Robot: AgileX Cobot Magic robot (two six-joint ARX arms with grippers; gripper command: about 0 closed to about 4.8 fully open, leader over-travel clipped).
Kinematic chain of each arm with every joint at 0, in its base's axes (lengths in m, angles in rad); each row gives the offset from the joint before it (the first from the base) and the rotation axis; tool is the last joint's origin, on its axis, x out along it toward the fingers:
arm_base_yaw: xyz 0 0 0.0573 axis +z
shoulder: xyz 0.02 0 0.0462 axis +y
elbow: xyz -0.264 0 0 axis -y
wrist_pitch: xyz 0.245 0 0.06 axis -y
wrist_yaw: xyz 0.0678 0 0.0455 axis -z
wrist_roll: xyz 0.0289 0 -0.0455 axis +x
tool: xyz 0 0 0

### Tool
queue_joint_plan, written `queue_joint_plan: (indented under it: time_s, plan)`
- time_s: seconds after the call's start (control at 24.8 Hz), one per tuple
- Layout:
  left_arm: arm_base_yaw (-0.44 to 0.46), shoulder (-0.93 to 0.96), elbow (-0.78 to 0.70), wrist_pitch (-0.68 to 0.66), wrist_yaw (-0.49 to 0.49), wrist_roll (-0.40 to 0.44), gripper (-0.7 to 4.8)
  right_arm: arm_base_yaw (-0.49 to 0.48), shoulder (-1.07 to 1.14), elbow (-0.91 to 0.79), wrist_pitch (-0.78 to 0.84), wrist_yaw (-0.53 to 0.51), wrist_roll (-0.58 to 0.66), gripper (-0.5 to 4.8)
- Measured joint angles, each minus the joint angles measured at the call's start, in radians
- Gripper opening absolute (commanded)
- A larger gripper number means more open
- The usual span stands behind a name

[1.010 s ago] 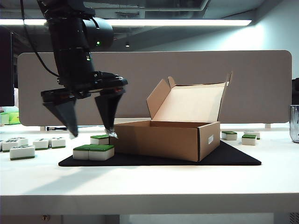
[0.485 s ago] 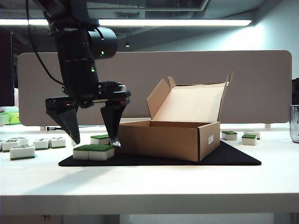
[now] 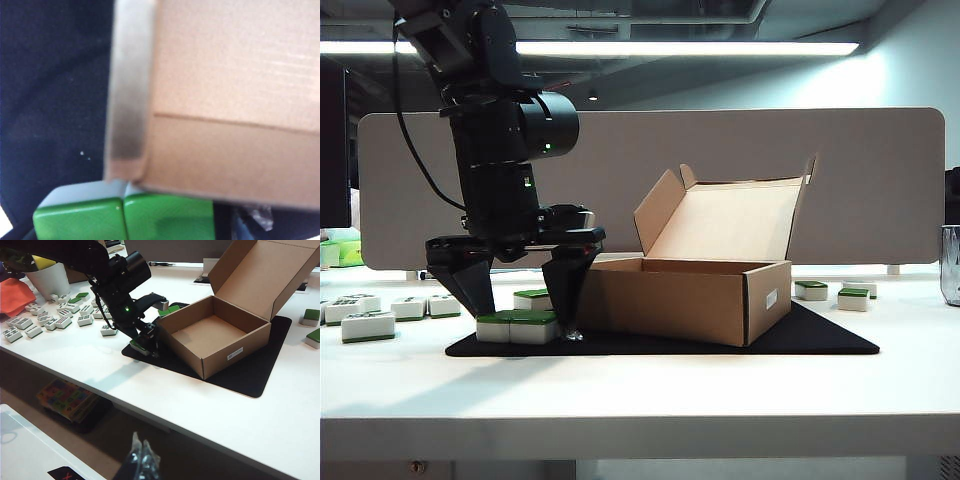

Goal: Pick up four mahjong tiles and put them into the paper box.

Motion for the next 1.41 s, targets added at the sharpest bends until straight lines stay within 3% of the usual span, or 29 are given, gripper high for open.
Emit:
queue_joint_plan:
  time_s: [0.24,0.28,0.48,0.65,0.93,1.17,1.41]
  plan:
    - [0.000,0.000,0.000,0.000,-0.006,-0.004,2.68,0.000,0.000,0.000,0.000,0.000,0.000,-0.01]
    - [0.000,0.001,0.002,0.000,-0.006,-0.005,2.52,0.000,0.000,0.000,0.000,0.000,0.000,-0.01]
    - [0.000,0.001,0.016,-0.046,0.009,-0.003,2.41,0.000,0.000,0.000,0.000,0.000,0.000,-0.01]
    - [-0.001,0.005,0.107,-0.204,0.043,-0.003,2.41,0.000,0.000,0.000,0.000,0.000,0.000,-0.01]
    - [-0.001,0.005,0.298,-0.308,0.124,-0.040,2.41,0.000,0.000,0.000,0.000,0.000,0.000,-0.01]
    - [-0.041,0.009,0.345,-0.124,0.148,-0.067,2.36,0.000,0.000,0.000,0.000,0.000,0.000,-0.01]
    - [-0.101,0.087,0.345,0.029,0.097,-0.013,2.36,0.000,0.000,0.000,0.000,0.000,0.000,-0.01]
